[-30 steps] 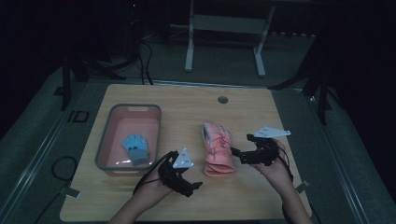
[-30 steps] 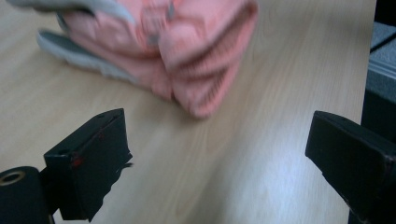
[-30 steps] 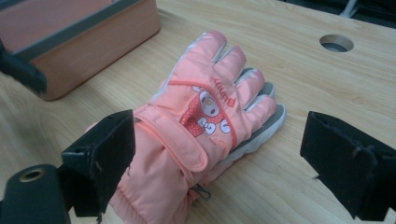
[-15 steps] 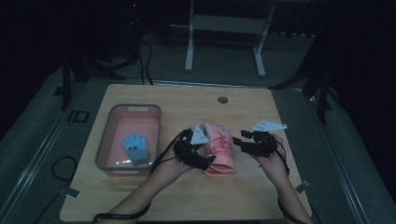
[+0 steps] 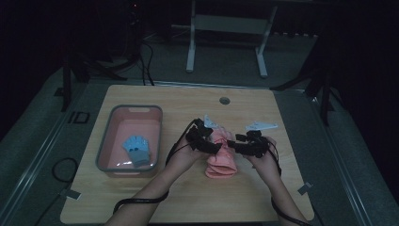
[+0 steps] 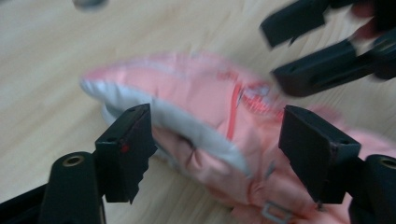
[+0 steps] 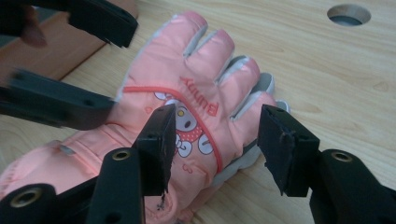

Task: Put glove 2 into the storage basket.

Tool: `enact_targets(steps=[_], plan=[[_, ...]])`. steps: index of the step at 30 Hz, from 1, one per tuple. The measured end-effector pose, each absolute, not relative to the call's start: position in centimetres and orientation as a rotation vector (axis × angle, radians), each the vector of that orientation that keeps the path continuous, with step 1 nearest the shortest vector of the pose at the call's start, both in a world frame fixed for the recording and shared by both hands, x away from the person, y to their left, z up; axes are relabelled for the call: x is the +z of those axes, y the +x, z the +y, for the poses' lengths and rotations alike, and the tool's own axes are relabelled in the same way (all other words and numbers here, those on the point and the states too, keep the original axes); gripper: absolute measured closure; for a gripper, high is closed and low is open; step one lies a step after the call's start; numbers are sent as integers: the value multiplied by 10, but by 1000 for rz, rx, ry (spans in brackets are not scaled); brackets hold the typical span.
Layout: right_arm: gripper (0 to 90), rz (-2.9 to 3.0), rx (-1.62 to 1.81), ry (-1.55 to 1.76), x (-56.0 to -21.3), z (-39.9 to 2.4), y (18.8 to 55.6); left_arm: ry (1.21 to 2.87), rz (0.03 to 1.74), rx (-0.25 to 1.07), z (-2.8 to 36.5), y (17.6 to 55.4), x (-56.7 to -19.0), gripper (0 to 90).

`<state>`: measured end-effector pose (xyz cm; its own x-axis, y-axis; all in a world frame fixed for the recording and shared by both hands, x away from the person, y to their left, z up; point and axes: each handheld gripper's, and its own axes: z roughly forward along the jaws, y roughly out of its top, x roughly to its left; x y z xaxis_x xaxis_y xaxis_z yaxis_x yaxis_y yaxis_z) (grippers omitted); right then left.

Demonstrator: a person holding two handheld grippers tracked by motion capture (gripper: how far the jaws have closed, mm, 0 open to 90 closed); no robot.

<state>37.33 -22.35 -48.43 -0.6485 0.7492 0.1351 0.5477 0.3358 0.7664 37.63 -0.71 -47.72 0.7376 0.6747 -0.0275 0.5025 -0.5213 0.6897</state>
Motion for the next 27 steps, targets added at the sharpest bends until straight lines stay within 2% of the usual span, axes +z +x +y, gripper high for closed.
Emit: enact_targets(steps=[1,4,9,13,14,15,17,18,20,23,24,25,26,27], plan=[[495,2362,1208,1214,-491,-223,374,2250,912,318,-9,378,-485,243],[506,2372,1184,1242,-497,-223,374,2243,966,302,-8,379,-495,243],[427,2434,1139,1410,-518,-224,383,2198,1053,161,-2,385,-515,243],[429,2481,1127,1491,-527,-225,390,2174,1099,52,0,391,-525,245],[432,2492,1129,1508,-529,-225,392,2174,1099,52,0,391,-525,264],[443,2508,1128,1526,-531,-225,394,2164,1092,-2,2,393,-528,319],[452,2521,1149,1556,-534,-226,398,2130,1106,-79,5,397,-533,332],[463,2527,1159,1558,-536,-226,399,2119,1100,-115,6,398,-534,381],[468,2529,1166,1561,-537,-226,399,2115,1102,-128,6,399,-536,388],[497,2527,1198,1577,-539,-227,399,2100,1096,-167,8,401,-537,461],[514,2527,1209,1585,-540,-227,399,2101,1085,-168,9,400,-537,461],[535,2526,1221,1579,-540,-227,399,2098,1087,-175,9,401,-537,500],[619,2533,1233,1565,-539,-225,398,2104,1076,-173,8,400,-536,575],[619,2533,1233,1565,-539,-225,398,2107,1074,-173,8,401,-535,575]])
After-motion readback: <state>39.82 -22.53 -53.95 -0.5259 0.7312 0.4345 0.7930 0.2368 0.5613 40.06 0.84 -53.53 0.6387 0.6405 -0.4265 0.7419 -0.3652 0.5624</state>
